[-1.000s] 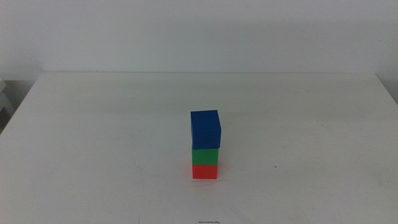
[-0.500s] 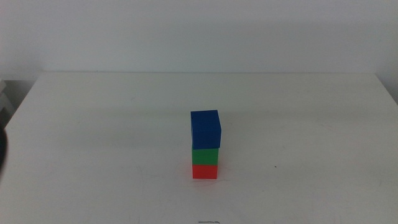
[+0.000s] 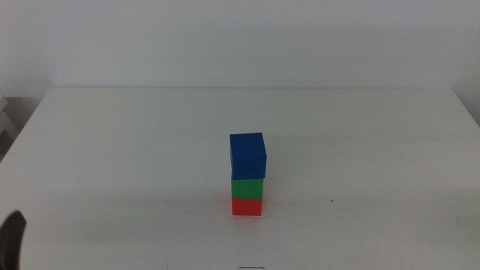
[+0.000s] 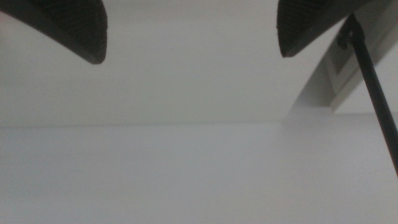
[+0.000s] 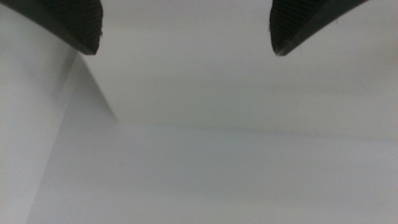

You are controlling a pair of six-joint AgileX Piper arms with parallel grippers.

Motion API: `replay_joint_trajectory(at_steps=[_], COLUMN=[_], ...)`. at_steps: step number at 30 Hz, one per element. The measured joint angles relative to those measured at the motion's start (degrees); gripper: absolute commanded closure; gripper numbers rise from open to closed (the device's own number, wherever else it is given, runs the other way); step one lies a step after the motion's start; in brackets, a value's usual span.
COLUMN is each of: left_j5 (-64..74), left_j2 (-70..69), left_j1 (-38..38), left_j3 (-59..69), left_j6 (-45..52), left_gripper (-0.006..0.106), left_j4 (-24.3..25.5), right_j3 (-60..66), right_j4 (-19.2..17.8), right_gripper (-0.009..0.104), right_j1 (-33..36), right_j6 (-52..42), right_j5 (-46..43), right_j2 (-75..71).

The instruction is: Stack red cubes first, then green, then blue cubes in a specific spot.

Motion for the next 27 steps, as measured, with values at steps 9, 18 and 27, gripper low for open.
replay_joint_trajectory(at_steps=[9, 18, 27], left_j5=[-1.8, -4.8, -5.2], left_j2=[-2.1, -2.1, -4.6], left_j1=[0.0, 0.0, 0.0], left_j3=[6.7, 6.7, 6.7], left_j6=[0.0, -0.1, -0.1], left_gripper=[0.007, 0.007, 0.007], left_j4=[-1.0, -1.0, -1.0], right_j3=[10.9, 11.0, 11.0], right_j4=[0.2, -0.6, -0.8], right_gripper=[0.001, 0.001, 0.001], right_j1=[0.0, 0.0, 0.0], right_j6=[0.0, 0.0, 0.0], right_j5=[-0.3, -1.5, -1.5], right_j2=[-6.3, -6.3, -6.3])
